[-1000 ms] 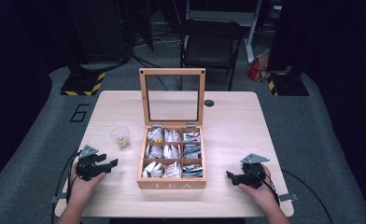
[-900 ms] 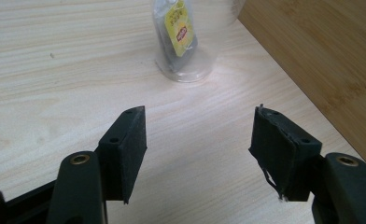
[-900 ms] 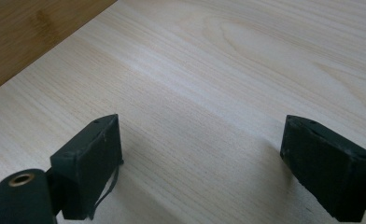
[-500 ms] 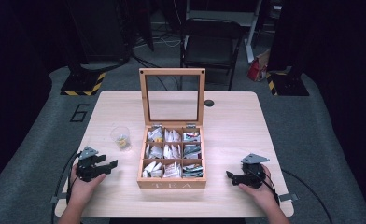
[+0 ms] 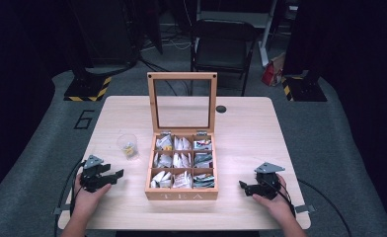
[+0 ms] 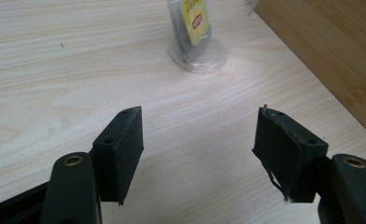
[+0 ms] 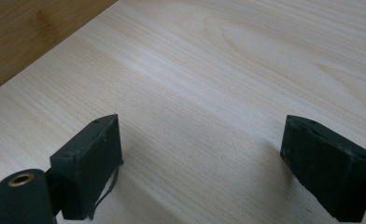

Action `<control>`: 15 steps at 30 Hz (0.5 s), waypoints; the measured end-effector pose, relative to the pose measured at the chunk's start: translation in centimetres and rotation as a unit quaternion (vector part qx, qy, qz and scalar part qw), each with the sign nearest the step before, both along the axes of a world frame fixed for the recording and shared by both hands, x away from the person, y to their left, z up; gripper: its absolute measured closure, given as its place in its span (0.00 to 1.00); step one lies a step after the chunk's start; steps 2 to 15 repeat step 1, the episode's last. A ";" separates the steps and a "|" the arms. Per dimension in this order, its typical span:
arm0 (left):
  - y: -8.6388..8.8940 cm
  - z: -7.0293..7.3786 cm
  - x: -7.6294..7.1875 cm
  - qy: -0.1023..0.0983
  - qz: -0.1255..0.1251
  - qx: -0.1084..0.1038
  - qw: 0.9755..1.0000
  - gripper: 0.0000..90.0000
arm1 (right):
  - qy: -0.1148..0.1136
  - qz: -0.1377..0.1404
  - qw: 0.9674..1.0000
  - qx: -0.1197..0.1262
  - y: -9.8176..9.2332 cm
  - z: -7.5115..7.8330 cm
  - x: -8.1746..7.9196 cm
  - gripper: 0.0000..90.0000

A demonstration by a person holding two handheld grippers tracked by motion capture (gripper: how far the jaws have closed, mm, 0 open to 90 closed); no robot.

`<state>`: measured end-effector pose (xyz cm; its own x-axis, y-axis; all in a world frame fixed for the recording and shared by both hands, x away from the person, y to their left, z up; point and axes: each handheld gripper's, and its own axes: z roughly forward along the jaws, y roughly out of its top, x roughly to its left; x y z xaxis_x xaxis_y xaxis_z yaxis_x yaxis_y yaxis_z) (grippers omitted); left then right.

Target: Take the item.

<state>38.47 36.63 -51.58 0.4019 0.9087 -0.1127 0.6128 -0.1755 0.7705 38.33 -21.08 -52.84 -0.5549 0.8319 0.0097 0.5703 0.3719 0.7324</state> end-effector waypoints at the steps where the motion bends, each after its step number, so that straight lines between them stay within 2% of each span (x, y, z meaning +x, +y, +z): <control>1: 0.0 0.0 0.0 0.000 0.000 0.000 1.000 0.36 | 0.000 0.000 1.000 0.000 0.0 0.0 0.0 0.13; 15: 0.0 0.0 0.0 0.000 0.000 0.000 1.000 0.36 | 0.000 0.000 1.000 0.000 0.0 0.0 0.0 0.13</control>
